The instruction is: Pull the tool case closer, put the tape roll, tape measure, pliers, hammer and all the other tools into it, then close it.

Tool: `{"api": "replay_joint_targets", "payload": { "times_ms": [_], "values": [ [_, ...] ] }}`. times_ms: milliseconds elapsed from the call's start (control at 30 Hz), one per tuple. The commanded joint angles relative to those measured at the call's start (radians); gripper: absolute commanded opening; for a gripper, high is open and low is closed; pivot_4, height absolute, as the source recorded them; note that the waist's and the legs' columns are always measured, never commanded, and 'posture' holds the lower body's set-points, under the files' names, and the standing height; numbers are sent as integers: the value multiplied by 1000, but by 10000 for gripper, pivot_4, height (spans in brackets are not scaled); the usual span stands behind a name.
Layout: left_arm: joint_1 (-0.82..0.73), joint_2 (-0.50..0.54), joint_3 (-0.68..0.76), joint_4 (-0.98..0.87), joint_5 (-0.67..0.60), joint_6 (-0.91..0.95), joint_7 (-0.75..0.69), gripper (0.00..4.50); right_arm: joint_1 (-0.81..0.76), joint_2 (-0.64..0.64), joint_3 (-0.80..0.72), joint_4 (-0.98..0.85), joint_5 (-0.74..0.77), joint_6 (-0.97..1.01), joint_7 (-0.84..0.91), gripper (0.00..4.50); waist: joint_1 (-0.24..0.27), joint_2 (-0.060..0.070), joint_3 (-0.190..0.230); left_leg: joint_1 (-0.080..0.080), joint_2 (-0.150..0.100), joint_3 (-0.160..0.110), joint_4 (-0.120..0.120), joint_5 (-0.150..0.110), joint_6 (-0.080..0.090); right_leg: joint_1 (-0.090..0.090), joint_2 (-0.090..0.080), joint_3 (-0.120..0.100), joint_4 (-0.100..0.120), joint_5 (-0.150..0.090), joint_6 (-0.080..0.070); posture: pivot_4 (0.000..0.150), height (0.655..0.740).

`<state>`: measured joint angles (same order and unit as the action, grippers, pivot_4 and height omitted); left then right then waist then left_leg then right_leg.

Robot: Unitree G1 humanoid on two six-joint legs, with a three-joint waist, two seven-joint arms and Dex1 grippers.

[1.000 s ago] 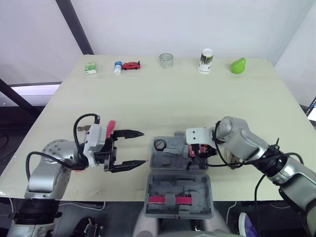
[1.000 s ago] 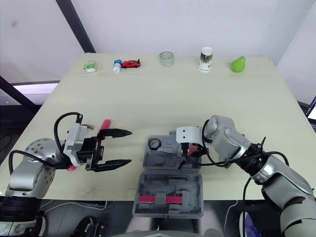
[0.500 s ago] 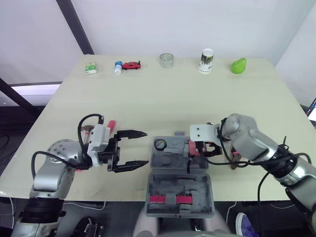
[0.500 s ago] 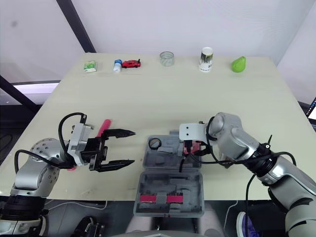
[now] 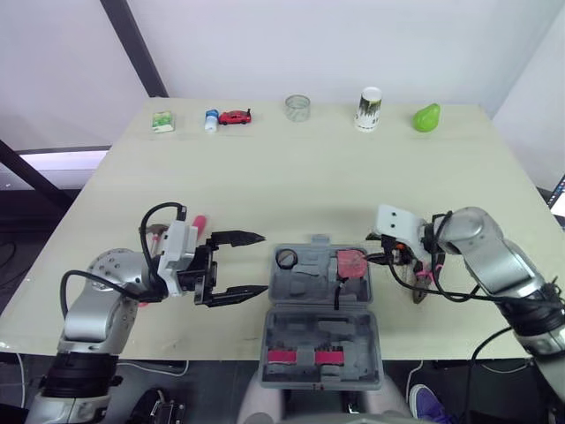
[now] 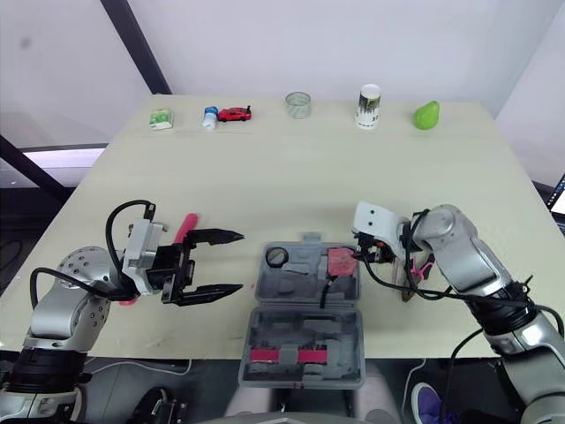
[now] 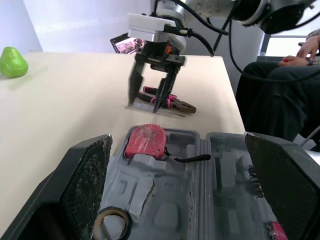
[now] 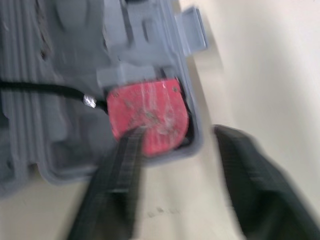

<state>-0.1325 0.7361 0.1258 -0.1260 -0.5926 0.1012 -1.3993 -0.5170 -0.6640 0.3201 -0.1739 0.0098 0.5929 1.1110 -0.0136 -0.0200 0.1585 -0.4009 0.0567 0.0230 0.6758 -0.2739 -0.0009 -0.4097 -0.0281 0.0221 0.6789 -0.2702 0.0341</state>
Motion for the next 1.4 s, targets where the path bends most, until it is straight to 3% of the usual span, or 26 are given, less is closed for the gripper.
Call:
{"api": "replay_joint_targets", "payload": {
  "times_ms": [33, 167, 267, 400, 800, 1200, 1400],
  "values": [
    [-15, 2, 13, -17, -15, -2, 2, 45000, 64, 65, -96, -14, 88, -116, -53, 15561, 0, 0, 0, 0, 0, 0, 0, 0, 0, 0, 0, 0, 0, 0, 0, 1500, 7400],
    [-30, 1, 9, -4, -11, -4, -5, 45000, 117, 146, -144, 19, 140, -176, -115, 15561, 0, 0, 0, 0, 0, 0, 0, 0, 0, 0, 0, 1, 0, 0, 0, 1500, 7400],
    [-37, 3, 9, 2, -12, -4, -11, 45000, 157, 186, -152, 75, 128, -357, -150, 15561, 0, 0, 0, 0, 0, 0, 0, 0, 0, 0, 0, 1, 0, 0, 0, 1500, 7400],
    [-39, 2, 9, 3, -11, -8, -13, 45000, 181, 238, -171, 188, 182, -460, -128, 15561, 0, 0, 0, 0, 0, 1, 0, 0, 0, 0, 0, 0, 0, 0, 0, 1500, 7400],
    [-29, 7, 18, -14, -12, 2, 2, 45000, 190, 278, -130, 543, 142, -718, -80, 15561, 0, 0, 0, 1, 0, 2, 0, 0, 0, 0, 0, 1, 0, 0, 0, 1500, 7400],
    [-29, 8, 13, -26, -10, 9, 21, 45000, 153, 310, -69, 811, 42, -752, -101, 15561, -5, -4, -3, 11, 1, 3, 0, 0, 0, 8, 1, 2, 0, 0, 0, 1500, 7400],
    [-14, 6, 16, -38, -10, 26, 42, 45000, 165, 292, -39, 801, -7, -712, -131, 15561, -5, -10, -12, 25, 1, 5, -4, 0, 0, 21, 1, 4, -1, 0, -1, 1500, 7400]
  ]
}}
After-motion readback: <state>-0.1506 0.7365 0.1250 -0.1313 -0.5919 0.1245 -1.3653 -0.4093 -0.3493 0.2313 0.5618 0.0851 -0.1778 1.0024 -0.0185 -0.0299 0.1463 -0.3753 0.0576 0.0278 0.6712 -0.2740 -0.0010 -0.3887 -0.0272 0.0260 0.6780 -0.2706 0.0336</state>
